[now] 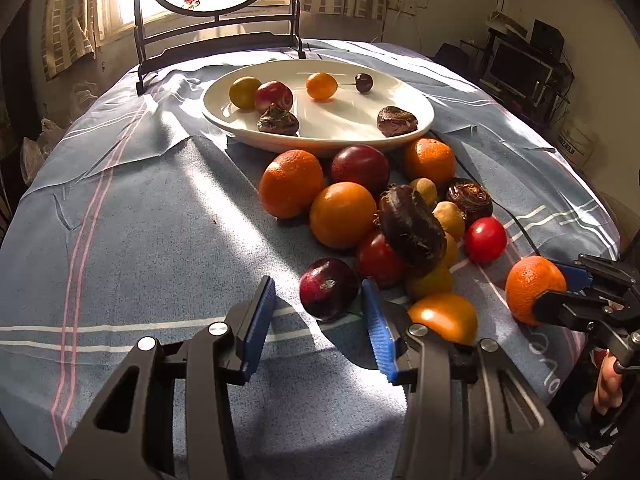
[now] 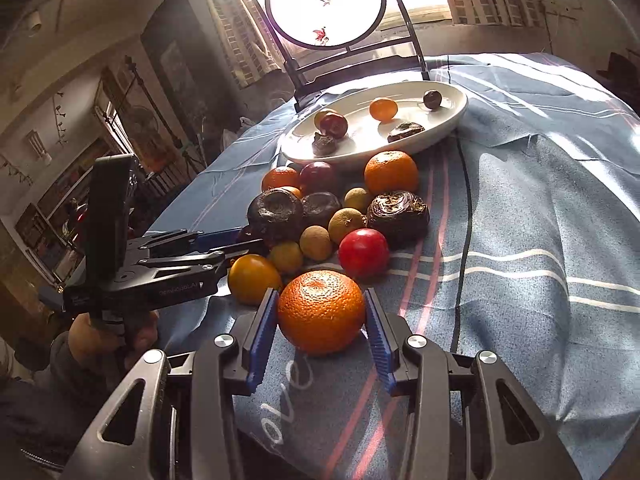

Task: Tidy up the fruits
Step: 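Grasp a dark red plum with the left tool while the right tool grasps a tangerine, then place the plum and tangerine on the white plate and open both tools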

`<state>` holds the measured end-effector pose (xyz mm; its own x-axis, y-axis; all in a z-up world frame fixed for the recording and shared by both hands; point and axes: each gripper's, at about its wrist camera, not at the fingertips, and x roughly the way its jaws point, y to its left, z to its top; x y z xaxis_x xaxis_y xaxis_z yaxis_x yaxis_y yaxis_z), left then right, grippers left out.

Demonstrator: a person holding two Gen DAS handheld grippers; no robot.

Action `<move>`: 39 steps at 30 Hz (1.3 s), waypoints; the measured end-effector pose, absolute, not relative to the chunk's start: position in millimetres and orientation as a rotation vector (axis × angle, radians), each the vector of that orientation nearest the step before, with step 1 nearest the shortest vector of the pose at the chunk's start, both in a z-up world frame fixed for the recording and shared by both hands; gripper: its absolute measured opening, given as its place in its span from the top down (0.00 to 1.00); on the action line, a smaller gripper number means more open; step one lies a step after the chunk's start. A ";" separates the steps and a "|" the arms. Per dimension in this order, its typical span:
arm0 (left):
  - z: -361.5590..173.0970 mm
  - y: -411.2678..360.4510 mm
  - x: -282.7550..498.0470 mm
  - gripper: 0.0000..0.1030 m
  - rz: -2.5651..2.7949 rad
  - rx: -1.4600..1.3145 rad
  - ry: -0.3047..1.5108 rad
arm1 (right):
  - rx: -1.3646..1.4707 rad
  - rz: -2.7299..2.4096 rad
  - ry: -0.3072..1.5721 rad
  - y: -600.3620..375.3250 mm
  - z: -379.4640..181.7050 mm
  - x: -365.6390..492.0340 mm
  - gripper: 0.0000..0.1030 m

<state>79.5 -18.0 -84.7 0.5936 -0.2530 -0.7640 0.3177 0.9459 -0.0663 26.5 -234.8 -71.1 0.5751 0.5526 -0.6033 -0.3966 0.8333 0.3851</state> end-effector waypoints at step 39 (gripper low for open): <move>-37.8 -61.5 225.9 0.43 -0.356 -0.027 0.888 | 0.285 0.457 0.765 -252.3 -18.4 225.6 0.55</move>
